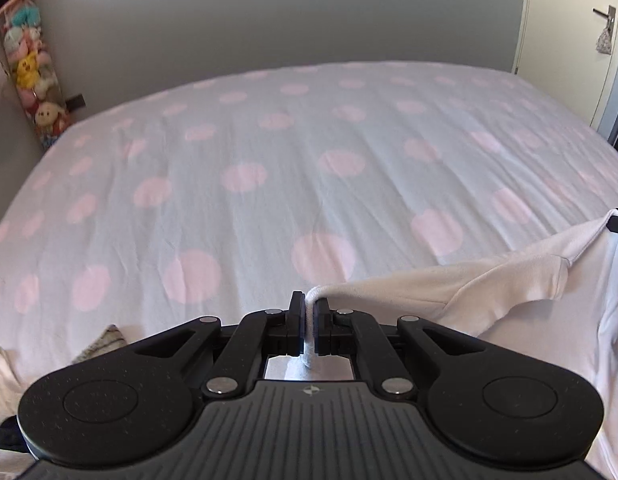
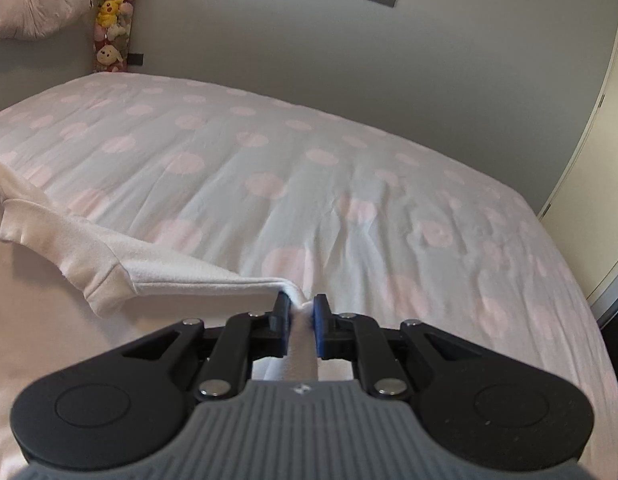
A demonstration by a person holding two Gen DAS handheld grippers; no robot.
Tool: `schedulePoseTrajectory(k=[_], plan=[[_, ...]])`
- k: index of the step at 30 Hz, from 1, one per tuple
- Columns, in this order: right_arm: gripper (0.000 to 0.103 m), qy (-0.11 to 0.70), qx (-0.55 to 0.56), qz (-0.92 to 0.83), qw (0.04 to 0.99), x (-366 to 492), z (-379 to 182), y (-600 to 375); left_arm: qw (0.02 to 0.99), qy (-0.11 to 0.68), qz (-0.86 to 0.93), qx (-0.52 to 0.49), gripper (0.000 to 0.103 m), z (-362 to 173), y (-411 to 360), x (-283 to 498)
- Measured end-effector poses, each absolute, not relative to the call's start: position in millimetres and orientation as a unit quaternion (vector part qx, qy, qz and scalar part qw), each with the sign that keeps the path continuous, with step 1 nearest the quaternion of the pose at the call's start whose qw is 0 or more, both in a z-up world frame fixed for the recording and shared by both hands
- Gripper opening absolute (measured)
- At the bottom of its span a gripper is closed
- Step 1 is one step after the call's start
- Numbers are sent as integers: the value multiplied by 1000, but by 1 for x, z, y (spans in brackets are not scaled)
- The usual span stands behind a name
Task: Fold clothes
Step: 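Lower the white shirt onto the bed and open both grippers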
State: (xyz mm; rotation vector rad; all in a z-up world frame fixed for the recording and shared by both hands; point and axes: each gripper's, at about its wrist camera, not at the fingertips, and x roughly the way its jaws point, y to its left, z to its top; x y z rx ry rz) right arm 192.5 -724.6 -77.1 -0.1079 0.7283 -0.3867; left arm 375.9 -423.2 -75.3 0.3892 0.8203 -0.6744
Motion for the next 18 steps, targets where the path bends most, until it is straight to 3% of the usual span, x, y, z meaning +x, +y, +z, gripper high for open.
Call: schedulePoseTrajectory(k=[4,6,8,9,11,18], plan=[[18,378,-47,-190,905,224,-100,-728,832,416,-308,202,9,-106,-440,391],[34,382,-44,-196,902,231,-108,-729,827,429,-301,203,14,-117,-441,397],[43,387,-39,-203,899,233,-111,-732,829,437,-290,197,29,-121,-438,400],[46,391,-35,-205,897,232,-112,-733,833,436,-286,188,32,-121,-434,399],[47,392,-27,-205,896,223,-107,-733,837,432,-290,167,37,-117,-420,394],[48,402,-3,-189,896,165,-98,-708,846,424,-292,139,42,-91,-358,346]])
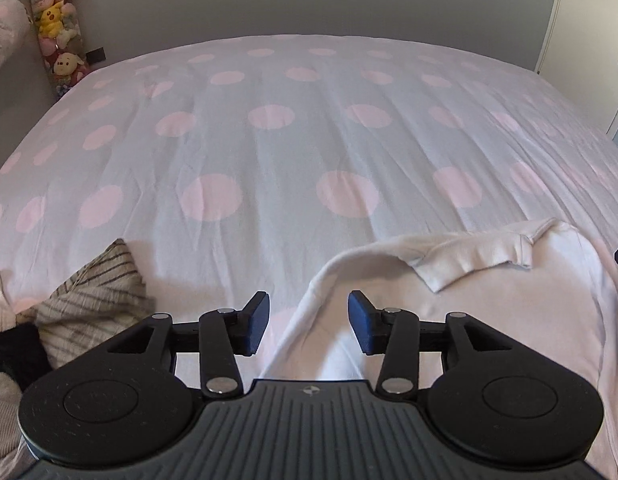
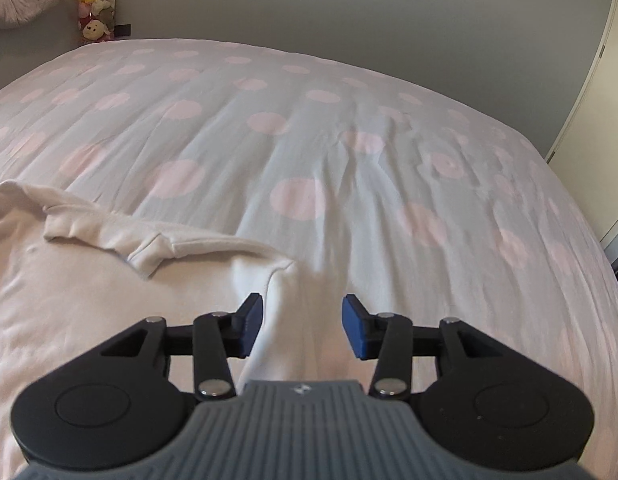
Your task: Fold clothes
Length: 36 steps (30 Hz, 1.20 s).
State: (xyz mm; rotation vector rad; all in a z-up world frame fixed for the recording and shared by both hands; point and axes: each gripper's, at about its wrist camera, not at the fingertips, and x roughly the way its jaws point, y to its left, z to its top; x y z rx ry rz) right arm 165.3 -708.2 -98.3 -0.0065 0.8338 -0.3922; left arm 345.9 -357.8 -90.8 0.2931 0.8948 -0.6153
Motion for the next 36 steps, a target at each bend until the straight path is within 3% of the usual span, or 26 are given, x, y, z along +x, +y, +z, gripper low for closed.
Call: schedulePoseTrajectory(k=[3,9,21,27,36], plan=[[56,408,4,-179,895,129,-99,-689,847,426,-287,139,42,-84,-328,316],[56,424,37,-176,888,36,-102,-656,856,433,-254,125,48,-81,-267,251],[57,481,120,-218,841,-86,-113,-622,868,431,-223,105,48,-123,-215,178],[49,505,214,-248,798,-111,-121,-644,863,448,-220,77,48,-143,-201,181],[42,591,205,-216,750,-123,-136,-638,848,463,-252,55,48,-155,-200,185]])
